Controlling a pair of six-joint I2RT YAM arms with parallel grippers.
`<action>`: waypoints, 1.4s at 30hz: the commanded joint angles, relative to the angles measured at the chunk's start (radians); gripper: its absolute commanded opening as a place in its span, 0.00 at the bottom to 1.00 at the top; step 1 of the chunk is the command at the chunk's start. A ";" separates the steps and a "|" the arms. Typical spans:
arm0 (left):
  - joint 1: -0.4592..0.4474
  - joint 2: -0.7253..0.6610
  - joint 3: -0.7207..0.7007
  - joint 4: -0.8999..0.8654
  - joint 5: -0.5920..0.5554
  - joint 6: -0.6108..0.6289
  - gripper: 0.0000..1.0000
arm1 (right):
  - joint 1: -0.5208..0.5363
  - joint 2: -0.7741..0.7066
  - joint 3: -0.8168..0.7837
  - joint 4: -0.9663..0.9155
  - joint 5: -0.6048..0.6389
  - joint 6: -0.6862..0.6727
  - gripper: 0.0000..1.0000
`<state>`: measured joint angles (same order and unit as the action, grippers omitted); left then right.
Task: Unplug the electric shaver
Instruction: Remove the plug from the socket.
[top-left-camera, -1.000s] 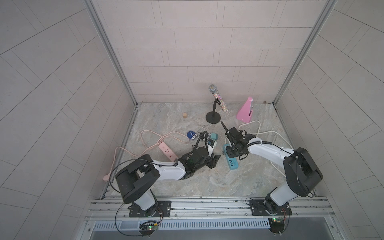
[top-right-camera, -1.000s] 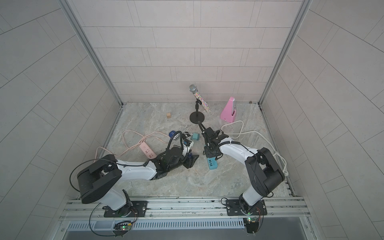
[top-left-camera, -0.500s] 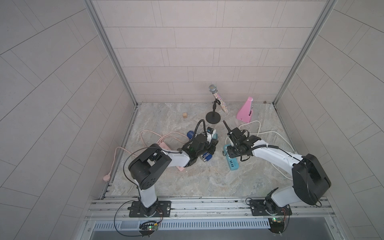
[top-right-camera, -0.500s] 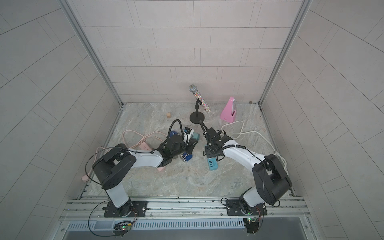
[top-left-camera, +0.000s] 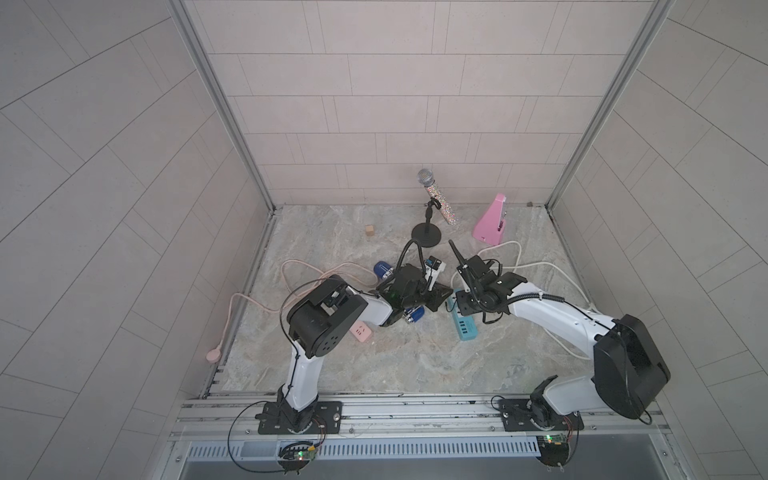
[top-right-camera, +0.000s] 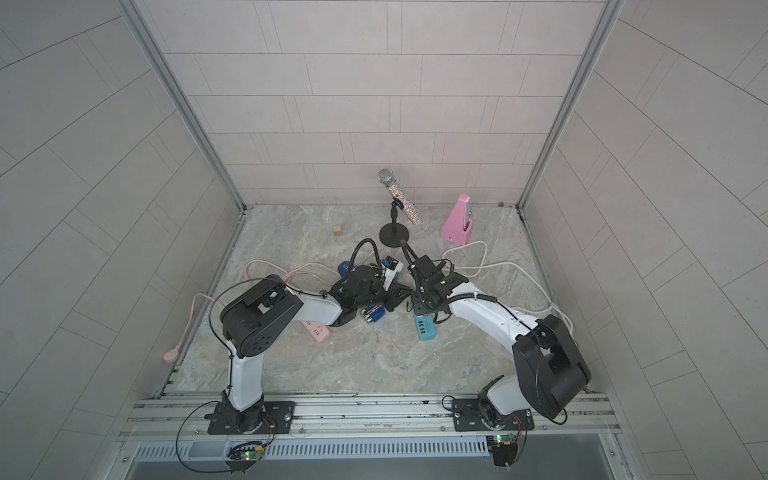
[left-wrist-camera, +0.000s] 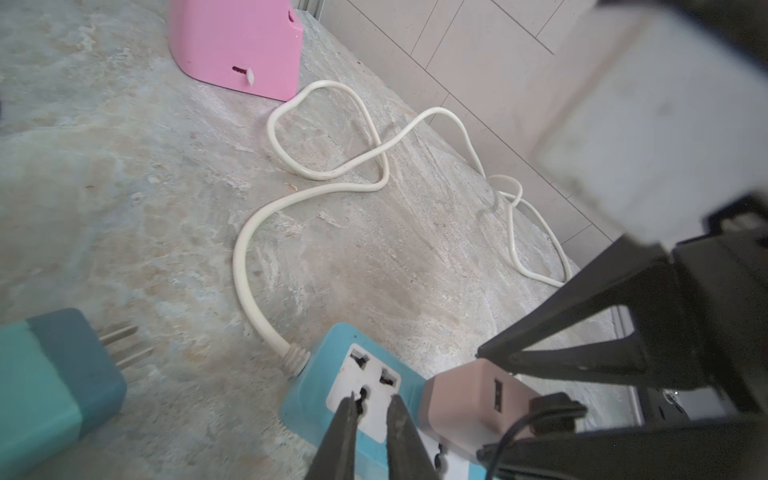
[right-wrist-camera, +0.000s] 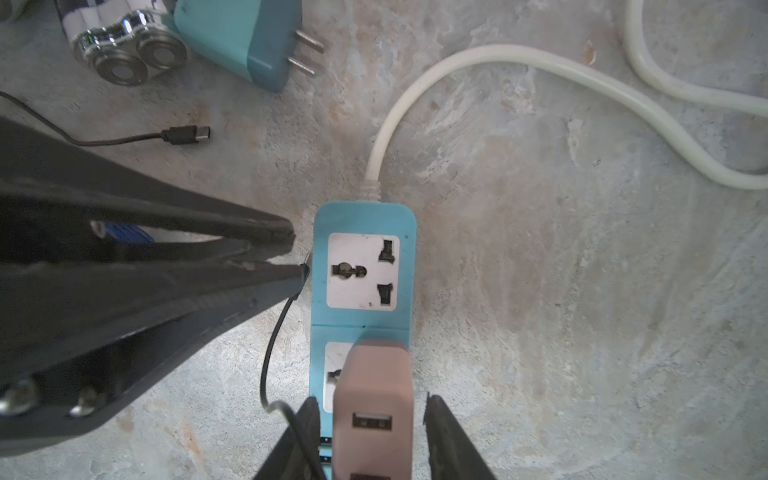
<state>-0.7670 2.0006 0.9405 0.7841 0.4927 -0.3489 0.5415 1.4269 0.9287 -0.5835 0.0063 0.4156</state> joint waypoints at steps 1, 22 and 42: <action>-0.002 0.036 0.044 0.039 0.043 -0.030 0.19 | 0.008 0.006 -0.002 -0.027 0.028 0.006 0.39; -0.038 0.126 0.070 -0.022 0.076 -0.099 0.10 | 0.019 0.024 -0.005 -0.032 0.050 0.009 0.37; -0.043 0.124 0.089 -0.246 -0.082 -0.040 0.00 | 0.038 -0.040 0.010 -0.057 0.099 0.010 0.16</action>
<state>-0.8112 2.1036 1.0454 0.6746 0.4660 -0.4068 0.5735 1.4303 0.9287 -0.6037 0.0639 0.4198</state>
